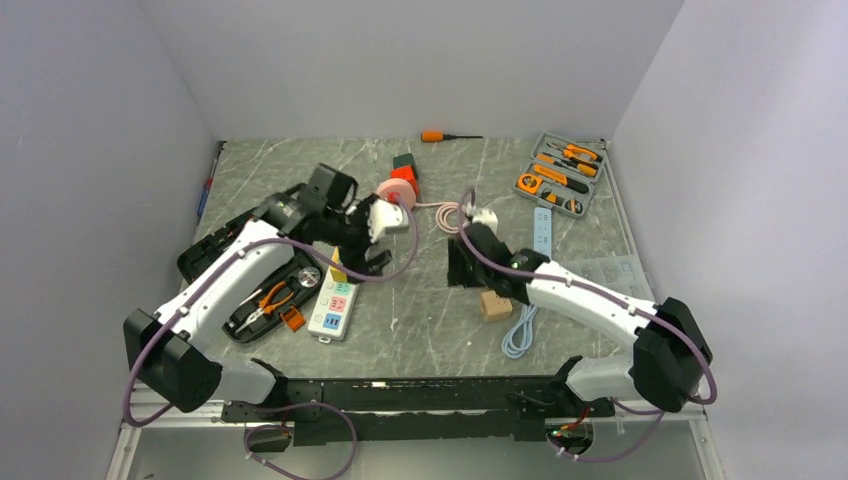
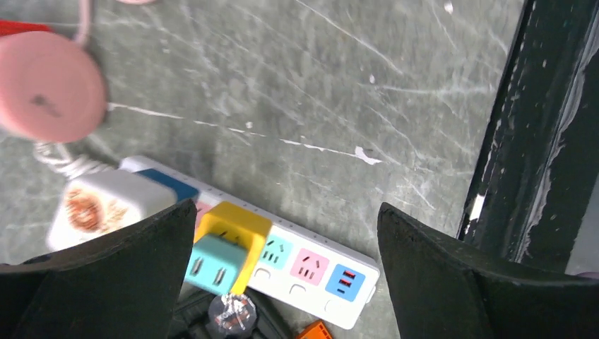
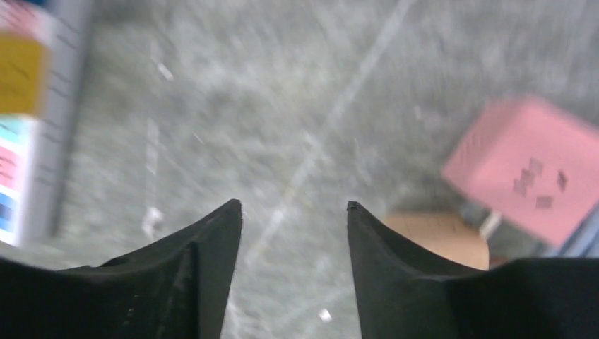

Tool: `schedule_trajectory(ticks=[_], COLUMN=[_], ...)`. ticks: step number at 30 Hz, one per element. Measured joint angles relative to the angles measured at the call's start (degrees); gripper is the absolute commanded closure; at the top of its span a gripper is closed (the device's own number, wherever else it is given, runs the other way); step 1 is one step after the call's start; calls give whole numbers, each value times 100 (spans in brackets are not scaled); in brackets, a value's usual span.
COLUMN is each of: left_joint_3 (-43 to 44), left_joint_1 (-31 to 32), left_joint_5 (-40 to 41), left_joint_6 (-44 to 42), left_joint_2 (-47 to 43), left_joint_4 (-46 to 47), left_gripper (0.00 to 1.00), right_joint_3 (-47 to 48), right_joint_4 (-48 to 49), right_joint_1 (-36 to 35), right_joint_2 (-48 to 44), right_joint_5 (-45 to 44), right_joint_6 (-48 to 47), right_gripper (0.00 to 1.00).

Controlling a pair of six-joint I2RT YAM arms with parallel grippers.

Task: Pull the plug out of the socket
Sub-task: Remove the plug from the socket.

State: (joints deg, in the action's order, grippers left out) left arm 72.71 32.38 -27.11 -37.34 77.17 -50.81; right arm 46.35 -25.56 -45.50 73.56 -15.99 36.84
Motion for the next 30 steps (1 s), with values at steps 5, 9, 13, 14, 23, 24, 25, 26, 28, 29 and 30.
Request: schedule_trajectory(ticks=[5, 9, 13, 14, 23, 24, 25, 26, 28, 29, 30], left_joint_3=[970, 1285, 1134, 1025, 190, 160, 142, 125, 87, 63, 46], left_joint_1=[-970, -1943, -2450, -2540, -3008, -3025, -3049, -3073, -3115, -3130, -3143], left_joint_5=[-649, -914, -920, -922, -837, -837, -839, -839, -839, -839, -839], left_joint_6=[289, 656, 916, 966, 975, 975, 977, 977, 981, 981, 981], left_joint_2=[13, 24, 0, -33, -579, -623, -656, -686, -721, -732, -737], left_joint_4=[-501, -483, -365, -323, -330, -328, -337, -323, -297, -291, -289], left_gripper=[1, 0, 1, 1, 1, 1, 1, 1, 1, 1, 1], right_joint_3=[1388, 2575, 4472, 4937, 6787, 6806, 6824, 6843, 6881, 6881, 6881], right_joint_4=[623, 951, 798, 756, 74, 74, 76, 83, 205, 280, 354], right_joint_1=[658, 1335, 1515, 1506, 1357, 1340, 1316, 1290, 1241, 1215, 1180], right_joint_2=[772, 1985, 3733, 4151, 5702, 5709, 5711, 5711, 5711, 5711, 5711], right_joint_5=[479, 1075, 1421, 1478, 1126, 1071, 1008, 968, 850, 813, 763], right_joint_6=[-358, -420, -404, -380, -374, -396, -435, -459, -551, -603, -669], right_gripper=[20, 12, 5, 3, 1, 1, 2, 2, 3, 3, 3])
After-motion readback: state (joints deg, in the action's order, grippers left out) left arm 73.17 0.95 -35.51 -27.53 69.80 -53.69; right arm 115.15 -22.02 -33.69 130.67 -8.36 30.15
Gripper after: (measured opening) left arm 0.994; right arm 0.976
